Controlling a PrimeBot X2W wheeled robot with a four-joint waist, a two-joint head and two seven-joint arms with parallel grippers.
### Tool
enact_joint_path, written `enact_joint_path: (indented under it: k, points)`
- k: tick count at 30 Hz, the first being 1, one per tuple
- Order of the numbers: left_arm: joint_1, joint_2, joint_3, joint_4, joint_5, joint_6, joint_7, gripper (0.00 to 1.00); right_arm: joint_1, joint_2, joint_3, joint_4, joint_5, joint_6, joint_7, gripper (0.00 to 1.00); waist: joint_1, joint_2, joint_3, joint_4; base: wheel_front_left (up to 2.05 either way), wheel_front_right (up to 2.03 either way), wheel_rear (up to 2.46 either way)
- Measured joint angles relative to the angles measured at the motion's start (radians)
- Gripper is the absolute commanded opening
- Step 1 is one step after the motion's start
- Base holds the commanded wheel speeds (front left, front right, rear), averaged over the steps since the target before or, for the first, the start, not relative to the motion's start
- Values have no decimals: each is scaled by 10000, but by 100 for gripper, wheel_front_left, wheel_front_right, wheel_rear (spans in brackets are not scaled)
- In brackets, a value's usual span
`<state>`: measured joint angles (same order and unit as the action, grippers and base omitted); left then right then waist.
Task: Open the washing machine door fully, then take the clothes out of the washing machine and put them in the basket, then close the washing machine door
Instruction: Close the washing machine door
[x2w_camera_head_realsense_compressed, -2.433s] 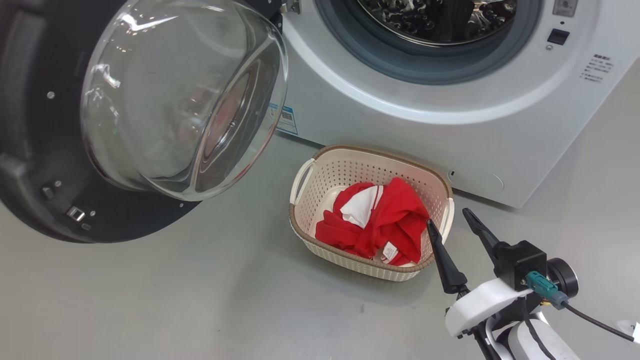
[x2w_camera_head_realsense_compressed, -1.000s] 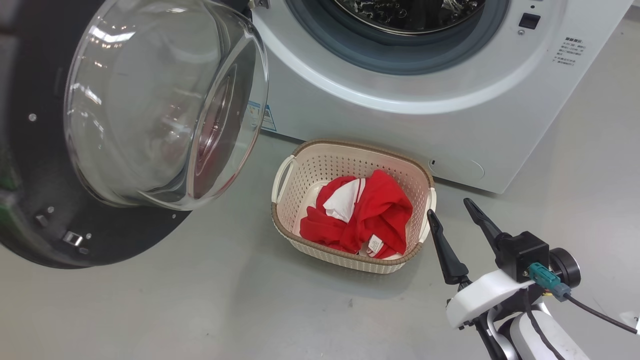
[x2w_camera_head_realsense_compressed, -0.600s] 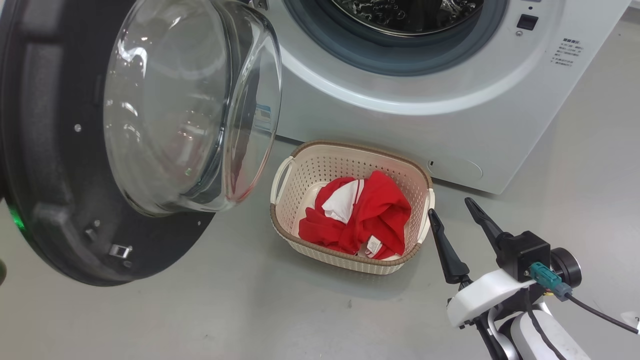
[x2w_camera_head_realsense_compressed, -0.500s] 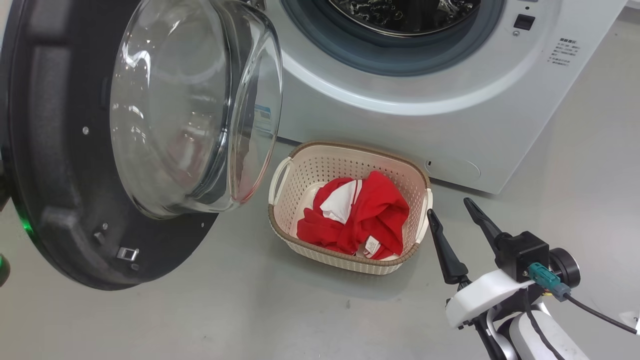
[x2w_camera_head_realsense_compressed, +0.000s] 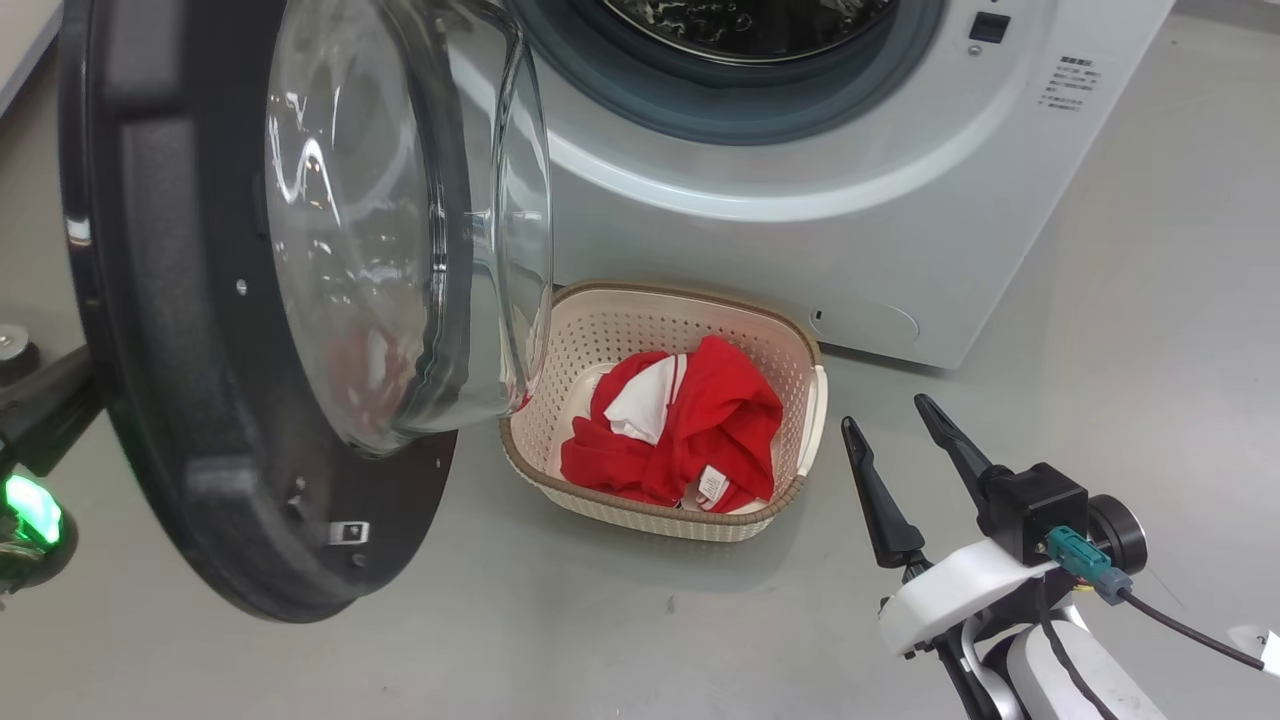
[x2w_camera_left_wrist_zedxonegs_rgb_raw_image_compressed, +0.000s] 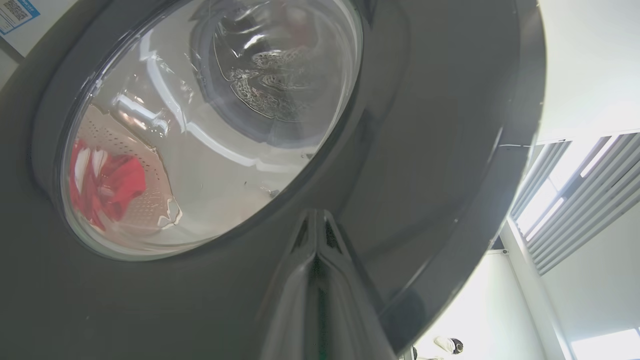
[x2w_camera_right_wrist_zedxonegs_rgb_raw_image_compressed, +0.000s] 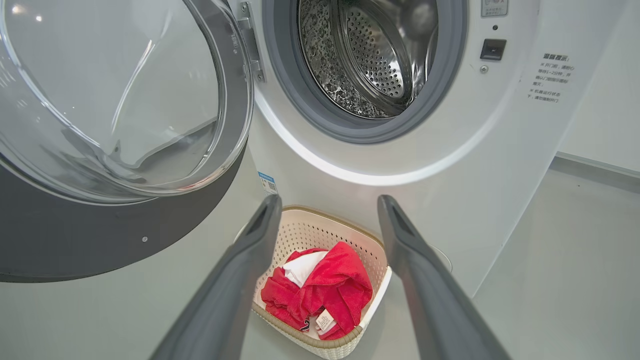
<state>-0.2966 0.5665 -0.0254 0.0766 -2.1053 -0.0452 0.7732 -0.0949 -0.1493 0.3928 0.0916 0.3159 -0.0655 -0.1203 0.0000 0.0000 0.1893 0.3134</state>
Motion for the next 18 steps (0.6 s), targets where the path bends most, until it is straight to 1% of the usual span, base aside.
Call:
enact_joint_path:
  k: [11, 18]
  points:
    - [169, -165, -280, -991, -153, -213, 485, 0, -136, 201, 71, 84, 2, 0, -180, 100, 0, 0, 123, -678, 0, 0, 0]
    - [203, -370, -451, -1503, -378, -228, 665, 0, -197, 272, 136, 190, 81, 13, -305, 100, 0, 0, 197, -1236, 0, 0, 0]
